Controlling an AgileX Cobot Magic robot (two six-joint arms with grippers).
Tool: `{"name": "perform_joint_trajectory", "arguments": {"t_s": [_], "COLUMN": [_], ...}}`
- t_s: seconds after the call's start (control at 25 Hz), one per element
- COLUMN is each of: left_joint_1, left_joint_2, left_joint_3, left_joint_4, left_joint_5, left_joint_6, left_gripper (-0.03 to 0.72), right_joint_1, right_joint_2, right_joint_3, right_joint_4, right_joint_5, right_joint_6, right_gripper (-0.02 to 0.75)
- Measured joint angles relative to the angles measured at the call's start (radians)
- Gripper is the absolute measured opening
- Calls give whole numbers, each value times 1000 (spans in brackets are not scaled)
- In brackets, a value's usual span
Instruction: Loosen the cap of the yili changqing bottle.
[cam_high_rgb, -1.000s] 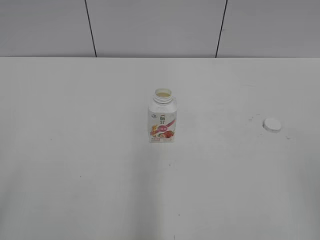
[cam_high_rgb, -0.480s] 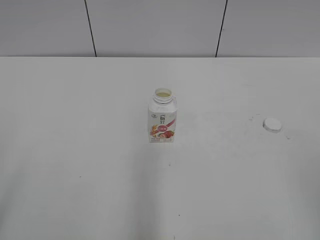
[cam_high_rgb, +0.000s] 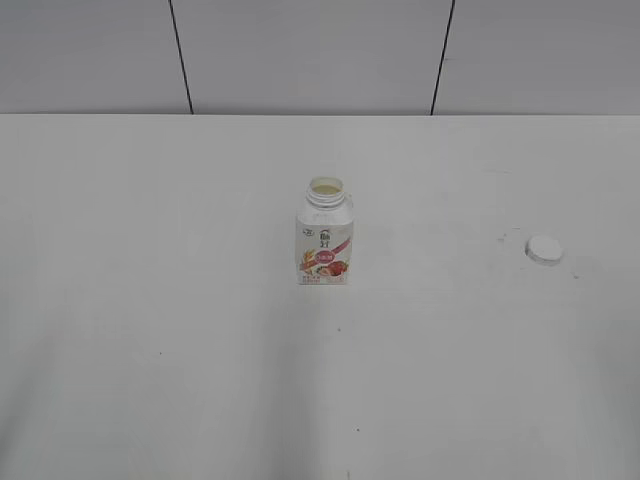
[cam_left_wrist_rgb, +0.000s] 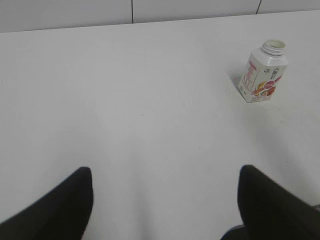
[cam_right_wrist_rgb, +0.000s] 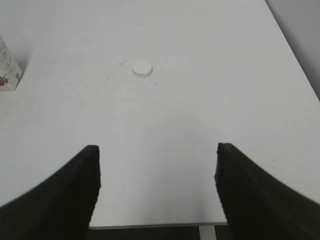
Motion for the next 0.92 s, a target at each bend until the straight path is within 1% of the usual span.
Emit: {"name": "perform_joint_trajectory", "arguments": {"t_s": [0.92], "left_joint_1": [-1], "left_joint_2": [0], "left_joint_3": [0], "left_joint_4": [-3], "left_joint_5": [0], "left_joint_6": [1], "left_gripper": [533], "right_joint_1": [0], "right_joint_2": [0], "right_joint_3": [0], "right_joint_4": [0], "right_joint_5": [-1], "right_joint_6": [0], "right_gripper": [566]}}
